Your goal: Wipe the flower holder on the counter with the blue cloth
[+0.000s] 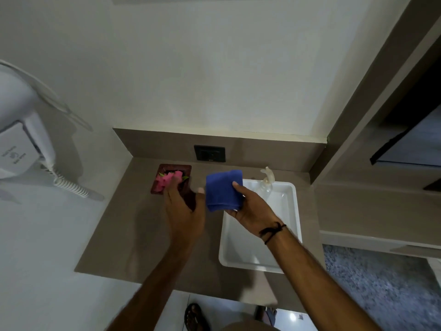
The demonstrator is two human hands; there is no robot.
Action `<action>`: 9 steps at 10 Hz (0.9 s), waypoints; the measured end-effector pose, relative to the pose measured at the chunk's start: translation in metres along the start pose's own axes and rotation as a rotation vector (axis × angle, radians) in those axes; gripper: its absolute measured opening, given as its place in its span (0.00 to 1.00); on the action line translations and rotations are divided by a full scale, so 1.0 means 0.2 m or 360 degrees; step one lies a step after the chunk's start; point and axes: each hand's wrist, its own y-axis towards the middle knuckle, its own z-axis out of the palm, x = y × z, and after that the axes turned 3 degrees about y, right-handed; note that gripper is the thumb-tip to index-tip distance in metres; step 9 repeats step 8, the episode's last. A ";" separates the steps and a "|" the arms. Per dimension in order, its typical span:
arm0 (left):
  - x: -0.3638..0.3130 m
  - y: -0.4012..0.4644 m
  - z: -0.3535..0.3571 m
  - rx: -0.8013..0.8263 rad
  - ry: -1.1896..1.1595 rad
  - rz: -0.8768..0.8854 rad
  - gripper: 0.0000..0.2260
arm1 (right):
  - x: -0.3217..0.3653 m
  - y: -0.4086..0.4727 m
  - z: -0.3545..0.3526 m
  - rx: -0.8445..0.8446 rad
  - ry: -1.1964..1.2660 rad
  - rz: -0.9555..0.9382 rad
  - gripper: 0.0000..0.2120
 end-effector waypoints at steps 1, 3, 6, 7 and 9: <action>-0.01 -0.08 0.15 0.0359 -0.0453 -0.0521 0.20 | 0.03 -0.07 -0.15 0.0032 0.0035 0.0033 0.22; 0.17 -0.17 0.42 0.0899 -0.0606 -0.1072 0.21 | -0.02 -0.13 -0.40 -0.0578 -0.0705 -0.0023 0.19; 0.26 -0.32 0.67 0.1146 0.0176 -0.0918 0.21 | -0.14 -0.08 -0.73 -0.1077 -0.1835 -0.0154 0.21; 0.28 -0.33 0.69 0.1209 0.0372 -0.0742 0.22 | -0.15 -0.08 -0.74 -0.1048 -0.2086 -0.0187 0.17; 0.25 -0.32 0.67 0.1210 0.0507 -0.0608 0.23 | -0.11 -0.10 -0.74 -0.1113 -0.2235 -0.0289 0.13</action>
